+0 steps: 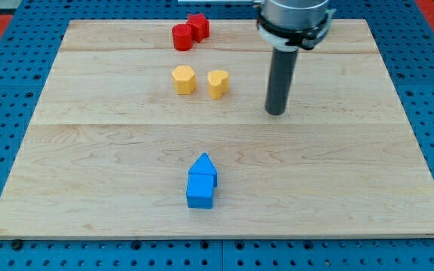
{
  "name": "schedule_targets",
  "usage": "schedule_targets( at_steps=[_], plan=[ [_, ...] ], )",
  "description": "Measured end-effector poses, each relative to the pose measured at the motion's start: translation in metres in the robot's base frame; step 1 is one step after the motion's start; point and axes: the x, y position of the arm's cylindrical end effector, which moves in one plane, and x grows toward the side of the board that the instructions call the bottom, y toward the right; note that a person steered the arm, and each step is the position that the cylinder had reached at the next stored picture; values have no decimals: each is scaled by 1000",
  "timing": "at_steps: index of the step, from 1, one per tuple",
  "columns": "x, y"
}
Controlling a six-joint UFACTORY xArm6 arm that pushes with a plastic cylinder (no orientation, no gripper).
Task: Point your arm at the top right corner of the board
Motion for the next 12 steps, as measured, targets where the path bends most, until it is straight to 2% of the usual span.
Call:
schedule_targets(
  at_steps=[1,3,5,7,8,10,11,12],
  plan=[
    [-26,45],
    [-47,132],
    [-77,243],
    [-92,243],
    [-140,226],
    [-210,170],
    [-219,149],
    [-213,101]
  ],
)
